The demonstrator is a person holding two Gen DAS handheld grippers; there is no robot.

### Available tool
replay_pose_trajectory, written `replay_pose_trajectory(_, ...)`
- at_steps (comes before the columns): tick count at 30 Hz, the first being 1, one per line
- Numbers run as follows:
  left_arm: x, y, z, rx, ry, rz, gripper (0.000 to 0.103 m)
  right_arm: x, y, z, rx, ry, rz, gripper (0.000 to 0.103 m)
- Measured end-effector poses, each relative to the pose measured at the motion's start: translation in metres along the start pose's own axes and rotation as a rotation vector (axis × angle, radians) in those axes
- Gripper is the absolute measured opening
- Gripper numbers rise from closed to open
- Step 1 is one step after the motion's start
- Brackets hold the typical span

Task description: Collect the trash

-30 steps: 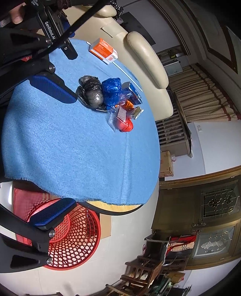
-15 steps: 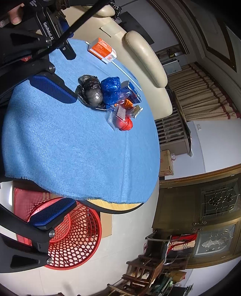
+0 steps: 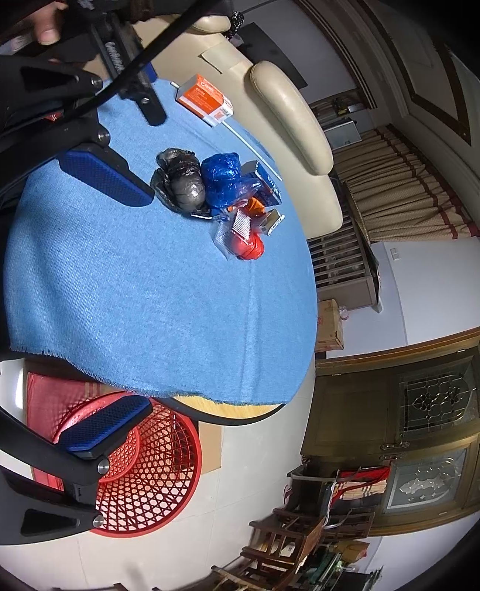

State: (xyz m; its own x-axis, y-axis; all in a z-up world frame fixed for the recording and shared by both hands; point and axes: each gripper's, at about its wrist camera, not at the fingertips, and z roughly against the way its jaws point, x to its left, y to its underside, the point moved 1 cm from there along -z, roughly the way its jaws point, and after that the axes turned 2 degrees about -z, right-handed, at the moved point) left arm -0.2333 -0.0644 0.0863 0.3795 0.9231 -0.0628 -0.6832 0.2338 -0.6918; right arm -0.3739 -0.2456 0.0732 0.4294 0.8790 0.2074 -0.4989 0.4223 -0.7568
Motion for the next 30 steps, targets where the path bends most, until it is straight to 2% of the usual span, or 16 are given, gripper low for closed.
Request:
replay_pose_trajectory(6, -0.018, -0.021, -0.052, 0.074, 0.045, -0.016, 0.103, -0.017, 0.008, -0.020, 0.054, 0.010, -0.044, 0.103)
replay_pose_trajectory(15, -0.026, -0.046, -0.121, 0.122, -0.032, -0.062, 0.103, -0.056, 0.020, -0.048, 0.133, 0.045, -0.135, 0.103)
replay_pose_trajectory(18, -0.022, -0.046, -0.135, 0.155, -0.008, -0.056, 0.103, -0.064, 0.023, -0.057, 0.158, 0.052, -0.156, 0.103)
replay_pose_trajectory(19, -0.021, -0.044, -0.137, 0.152, 0.001, -0.061, 0.098, -0.065, 0.023, -0.060, 0.165, 0.054, -0.158, 0.103)
replay_pose_trajectory(20, -0.020, -0.043, -0.137, 0.147, -0.008, -0.076, 0.087, -0.064, 0.023, -0.062, 0.171, 0.054, -0.158, 0.103)
replay_pose_trajectory(21, -0.019, -0.042, -0.138, 0.146, -0.016, -0.095, 0.085, -0.064, 0.023, -0.064, 0.176, 0.054, -0.156, 0.103)
replay_pose_trajectory(24, -0.014, -0.040, -0.127, 0.129, 0.023, -0.097, 0.073, -0.056, 0.019, -0.073, 0.191, 0.048, -0.133, 0.103)
replay_pose_trajectory(30, 0.011, -0.028, -0.099, 0.110, 0.079, -0.058, 0.068, -0.016, -0.006, -0.086, 0.178, -0.006, -0.039, 0.103)
